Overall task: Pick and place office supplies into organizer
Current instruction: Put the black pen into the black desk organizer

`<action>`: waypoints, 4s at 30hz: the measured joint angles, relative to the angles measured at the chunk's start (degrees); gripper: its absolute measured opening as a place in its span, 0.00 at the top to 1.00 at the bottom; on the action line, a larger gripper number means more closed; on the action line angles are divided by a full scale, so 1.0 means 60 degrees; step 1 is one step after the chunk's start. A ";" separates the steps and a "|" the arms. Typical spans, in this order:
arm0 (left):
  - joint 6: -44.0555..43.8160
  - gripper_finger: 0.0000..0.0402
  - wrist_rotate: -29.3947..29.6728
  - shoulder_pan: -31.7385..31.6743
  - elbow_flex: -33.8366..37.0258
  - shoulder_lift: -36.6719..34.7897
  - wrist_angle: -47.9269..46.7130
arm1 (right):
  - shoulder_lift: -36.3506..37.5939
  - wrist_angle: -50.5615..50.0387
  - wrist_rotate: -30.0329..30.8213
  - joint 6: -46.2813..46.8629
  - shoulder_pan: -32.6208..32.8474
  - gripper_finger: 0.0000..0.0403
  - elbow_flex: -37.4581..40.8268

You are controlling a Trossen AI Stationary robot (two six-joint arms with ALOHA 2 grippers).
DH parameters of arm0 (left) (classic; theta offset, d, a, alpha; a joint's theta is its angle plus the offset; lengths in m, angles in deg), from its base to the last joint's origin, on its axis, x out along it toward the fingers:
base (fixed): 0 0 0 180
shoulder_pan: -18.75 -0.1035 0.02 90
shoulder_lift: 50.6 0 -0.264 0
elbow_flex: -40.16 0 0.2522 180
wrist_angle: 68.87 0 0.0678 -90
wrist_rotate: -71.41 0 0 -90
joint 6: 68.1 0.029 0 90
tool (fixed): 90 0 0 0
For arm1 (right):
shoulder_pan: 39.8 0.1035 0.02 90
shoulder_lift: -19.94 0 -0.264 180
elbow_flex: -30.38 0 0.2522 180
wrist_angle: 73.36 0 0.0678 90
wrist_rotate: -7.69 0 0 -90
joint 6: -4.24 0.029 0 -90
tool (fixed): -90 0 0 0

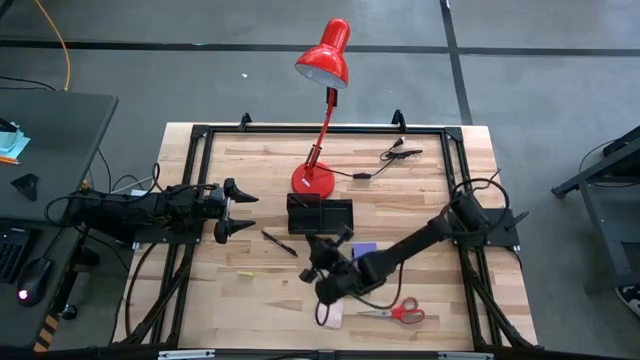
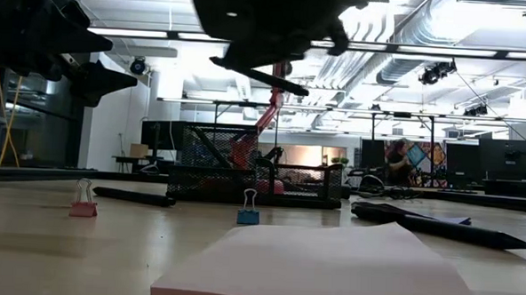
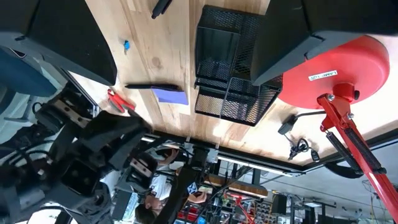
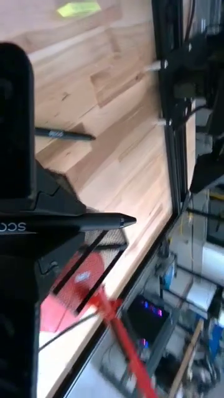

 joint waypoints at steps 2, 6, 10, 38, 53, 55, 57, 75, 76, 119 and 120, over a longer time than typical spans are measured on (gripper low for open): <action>0.0002 0.11 0.0001 0.0002 0.0000 -0.0001 -0.0001 | 0.0000 0.0655 -0.0554 -0.0690 -0.0266 0.96 0.0002; 0.0002 0.11 0.0001 0.0000 0.0000 -0.0001 0.0000 | 0.0000 0.1850 -0.1451 -0.2141 -0.0744 0.96 0.0005; 0.0000 0.11 0.0000 0.0002 0.0000 -0.0002 0.0000 | 0.0004 0.2934 -0.2381 -0.3385 -0.1171 0.96 0.0006; 0.0000 0.11 0.0000 0.0000 0.0000 -0.0001 0.0000 | 0.0703 1.1640 -0.7954 -0.6035 -0.3083 0.96 0.3495; -0.0001 0.11 0.0000 0.0000 0.0000 -0.0004 0.0000 | 0.0613 1.3356 -0.8325 -0.5266 -0.4224 0.96 0.4834; 0.0002 0.11 0.0000 0.0002 0.0000 -0.0002 0.0000 | 0.0612 1.3095 -0.8317 -0.5273 -0.4279 0.96 0.4677; -0.0001 0.11 0.0003 0.0001 0.0000 -0.0001 0.0000 | 0.0612 1.2811 -0.8318 -0.5257 -0.4373 0.96 0.4572; 0.0002 0.11 0.0004 0.0000 0.0000 -0.0001 0.0002 | -0.1087 1.2640 -0.9081 -0.4543 -0.4902 0.95 0.3688; 0.0001 0.11 0.0003 0.0003 0.0000 -0.0002 0.0002 | -0.1128 1.2602 -0.9093 -0.4551 -0.4902 0.94 0.3646; 0.0001 0.11 0.0001 0.0004 0.0000 0.0000 0.0000 | -0.1100 0.6480 -0.4349 -0.2616 -0.1700 0.69 0.1598; 0.0002 0.11 0.0000 0.0002 0.0000 -0.0004 0.0000 | -0.1100 0.6367 -0.4530 -0.2473 -0.1669 0.69 0.1598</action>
